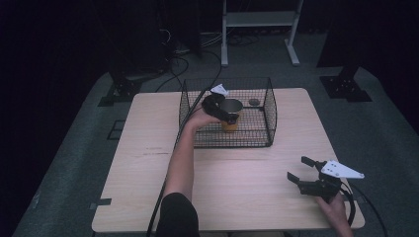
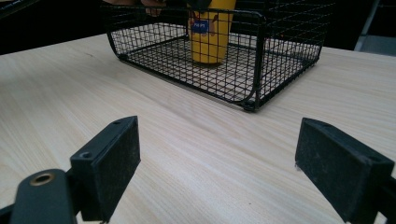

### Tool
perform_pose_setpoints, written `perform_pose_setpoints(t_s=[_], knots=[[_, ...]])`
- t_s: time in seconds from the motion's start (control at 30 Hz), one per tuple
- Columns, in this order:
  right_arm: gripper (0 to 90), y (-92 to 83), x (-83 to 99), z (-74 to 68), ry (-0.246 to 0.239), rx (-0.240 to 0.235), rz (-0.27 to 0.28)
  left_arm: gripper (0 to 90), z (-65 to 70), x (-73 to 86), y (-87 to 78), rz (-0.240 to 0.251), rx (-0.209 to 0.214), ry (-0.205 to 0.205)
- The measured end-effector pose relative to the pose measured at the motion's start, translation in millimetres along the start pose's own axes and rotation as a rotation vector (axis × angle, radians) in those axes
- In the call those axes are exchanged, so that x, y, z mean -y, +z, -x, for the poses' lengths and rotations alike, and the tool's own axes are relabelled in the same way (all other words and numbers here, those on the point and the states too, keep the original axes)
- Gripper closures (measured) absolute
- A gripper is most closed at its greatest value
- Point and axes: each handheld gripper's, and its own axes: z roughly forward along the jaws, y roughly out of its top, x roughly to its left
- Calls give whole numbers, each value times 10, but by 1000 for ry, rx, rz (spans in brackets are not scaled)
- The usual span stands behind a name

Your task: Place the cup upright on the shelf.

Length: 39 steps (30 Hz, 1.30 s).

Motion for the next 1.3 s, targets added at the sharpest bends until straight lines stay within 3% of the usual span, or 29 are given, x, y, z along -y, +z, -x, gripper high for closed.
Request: perform_pose_setpoints(t_s=[0.3, 1.3], knots=[[130, 0, 0, -1, -1, 0, 0, 51, 8, -5, -37, -2, -5, 5], [130, 1, 0, -6, -2, -5, -2, 11, 59, -167, -297, 102, -52, 18]])
